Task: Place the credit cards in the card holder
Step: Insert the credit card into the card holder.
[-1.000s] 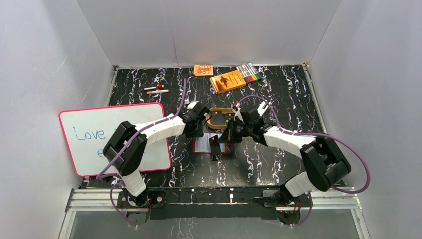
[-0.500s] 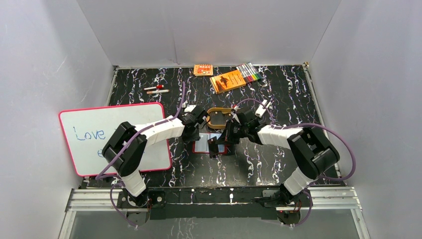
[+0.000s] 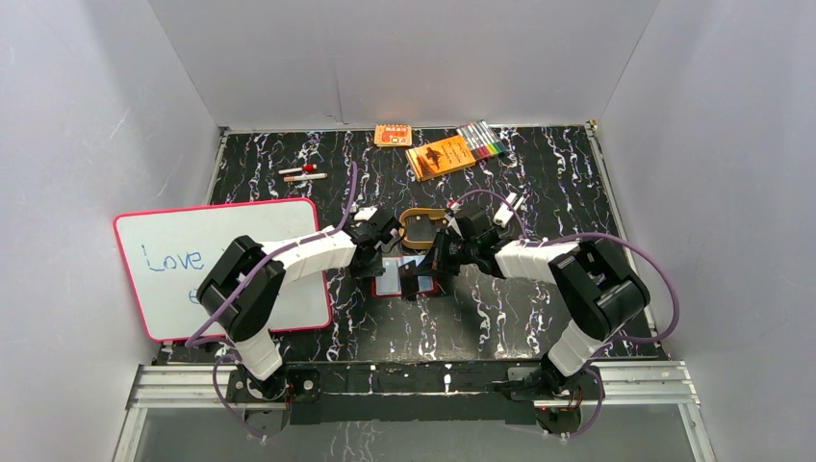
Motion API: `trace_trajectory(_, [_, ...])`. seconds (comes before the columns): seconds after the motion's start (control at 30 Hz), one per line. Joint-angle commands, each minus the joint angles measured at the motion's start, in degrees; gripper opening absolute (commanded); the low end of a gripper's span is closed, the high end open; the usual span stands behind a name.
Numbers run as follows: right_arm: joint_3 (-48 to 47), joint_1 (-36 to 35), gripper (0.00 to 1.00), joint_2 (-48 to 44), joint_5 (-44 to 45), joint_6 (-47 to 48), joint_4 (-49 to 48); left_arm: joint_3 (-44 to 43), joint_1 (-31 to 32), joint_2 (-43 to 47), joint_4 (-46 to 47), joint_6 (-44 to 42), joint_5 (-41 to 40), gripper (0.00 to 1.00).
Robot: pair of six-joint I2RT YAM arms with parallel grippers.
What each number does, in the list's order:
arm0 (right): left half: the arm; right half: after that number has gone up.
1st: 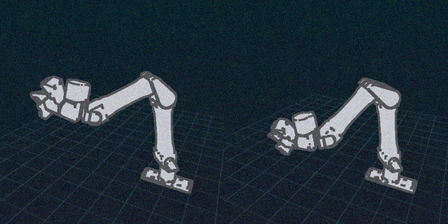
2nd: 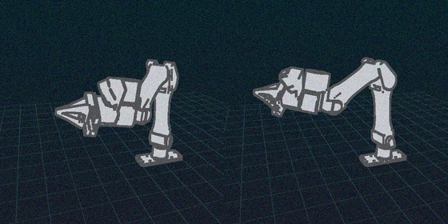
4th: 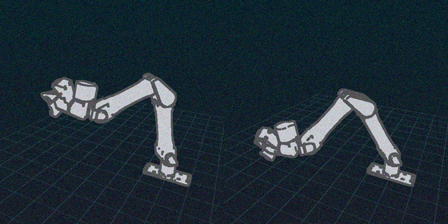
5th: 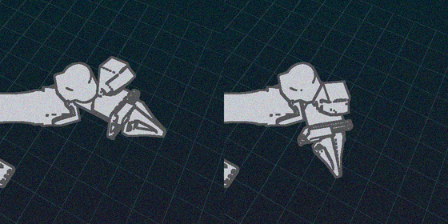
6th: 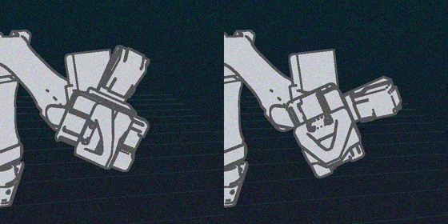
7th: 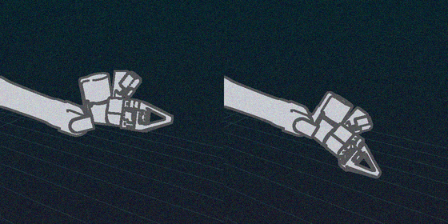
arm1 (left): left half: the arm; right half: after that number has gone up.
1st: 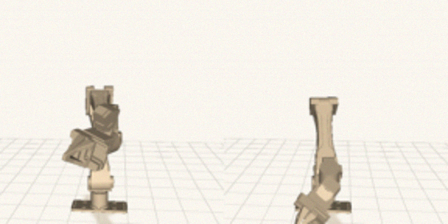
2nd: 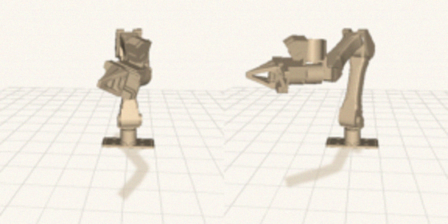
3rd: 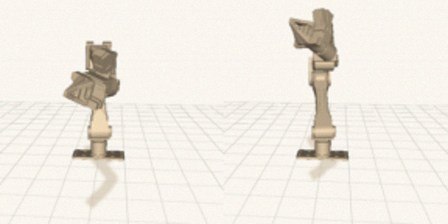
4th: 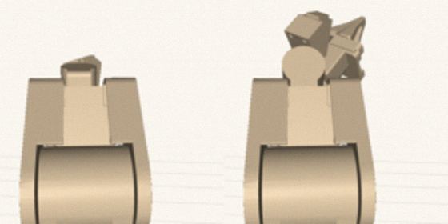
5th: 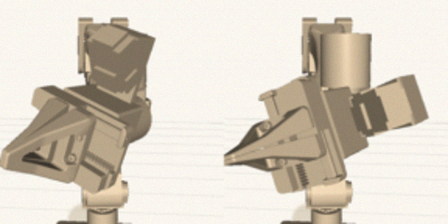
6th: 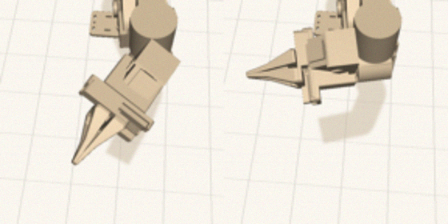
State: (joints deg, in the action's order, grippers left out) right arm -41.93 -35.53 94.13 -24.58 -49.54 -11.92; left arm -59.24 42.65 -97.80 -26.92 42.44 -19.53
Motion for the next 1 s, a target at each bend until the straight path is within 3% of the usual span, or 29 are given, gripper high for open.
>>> trace_trajectory(0.0, [-1.91,0.01,0.0,1.0,-1.11,-0.78,-5.02,1.26,-0.01,1.91,-1.04,0.37,-0.62,0.25])
trace_trajectory(0.53, [-2.45,0.02,0.0,3.72,-3.39,-0.34,-8.36,1.8,0.02,1.35,-0.24,0.42,0.34,0.25])
trace_trajectory(0.97, [-1.75,0.02,0.0,4.24,1.15,-0.95,-9.32,2.17,0.0,1.36,0.11,0.42,0.89,0.24])
